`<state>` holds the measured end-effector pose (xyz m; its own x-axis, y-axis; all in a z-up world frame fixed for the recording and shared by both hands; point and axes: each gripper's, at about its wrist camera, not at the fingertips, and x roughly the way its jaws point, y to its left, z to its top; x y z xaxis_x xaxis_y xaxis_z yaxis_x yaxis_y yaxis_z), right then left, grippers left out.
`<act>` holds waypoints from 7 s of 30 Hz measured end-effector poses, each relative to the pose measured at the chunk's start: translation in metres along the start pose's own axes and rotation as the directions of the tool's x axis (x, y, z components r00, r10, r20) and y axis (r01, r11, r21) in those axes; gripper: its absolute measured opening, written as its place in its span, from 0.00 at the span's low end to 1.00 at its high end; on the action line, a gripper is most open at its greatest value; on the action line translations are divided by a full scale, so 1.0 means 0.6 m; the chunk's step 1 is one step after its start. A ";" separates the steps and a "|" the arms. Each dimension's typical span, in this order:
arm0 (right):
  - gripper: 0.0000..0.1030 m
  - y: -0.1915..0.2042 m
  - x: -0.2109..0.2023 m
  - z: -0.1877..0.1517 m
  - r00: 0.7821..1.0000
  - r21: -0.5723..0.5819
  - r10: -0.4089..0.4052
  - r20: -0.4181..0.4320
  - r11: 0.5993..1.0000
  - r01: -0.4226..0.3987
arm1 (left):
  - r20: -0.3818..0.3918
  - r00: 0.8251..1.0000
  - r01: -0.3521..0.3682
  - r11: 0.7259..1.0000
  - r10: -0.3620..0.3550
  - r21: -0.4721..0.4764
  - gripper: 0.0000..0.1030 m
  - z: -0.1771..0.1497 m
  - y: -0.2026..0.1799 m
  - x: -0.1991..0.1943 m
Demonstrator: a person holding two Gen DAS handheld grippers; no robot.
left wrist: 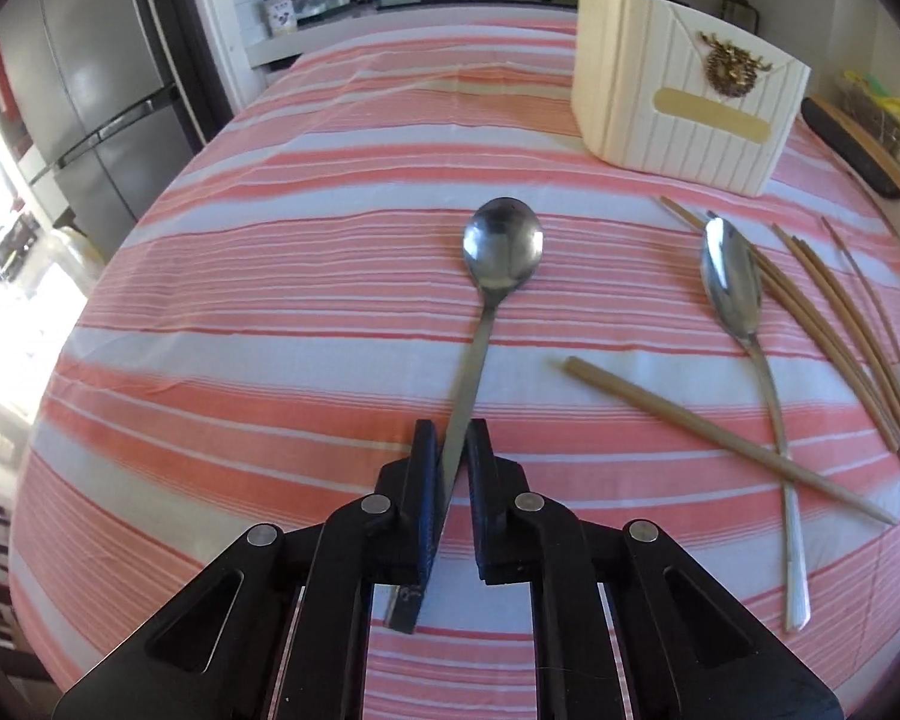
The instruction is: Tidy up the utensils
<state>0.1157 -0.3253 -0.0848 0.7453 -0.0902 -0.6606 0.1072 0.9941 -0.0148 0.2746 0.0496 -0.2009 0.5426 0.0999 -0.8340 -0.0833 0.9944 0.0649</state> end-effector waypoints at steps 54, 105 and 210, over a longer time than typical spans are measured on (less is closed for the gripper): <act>0.43 -0.054 0.277 0.068 0.820 -0.127 0.108 -0.562 0.968 -0.215 | -0.154 0.974 0.179 0.982 -0.168 0.059 0.64 0.061 0.096 0.026; 0.06 0.083 0.079 0.353 0.931 -0.174 0.356 0.084 0.925 -0.338 | 0.163 0.904 0.380 0.918 -0.394 0.114 0.02 0.165 0.078 -0.185; 0.06 0.064 0.087 0.238 0.897 -0.031 0.442 0.002 0.897 -0.442 | -0.123 0.968 0.239 0.949 -0.218 0.204 0.34 0.208 -0.045 0.126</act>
<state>0.2527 -0.3007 -0.0125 0.7170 0.3584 -0.5979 -0.2535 0.9330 0.2553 0.4221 0.0348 -0.1974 0.4403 -0.1239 -0.8893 0.2216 0.9748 -0.0261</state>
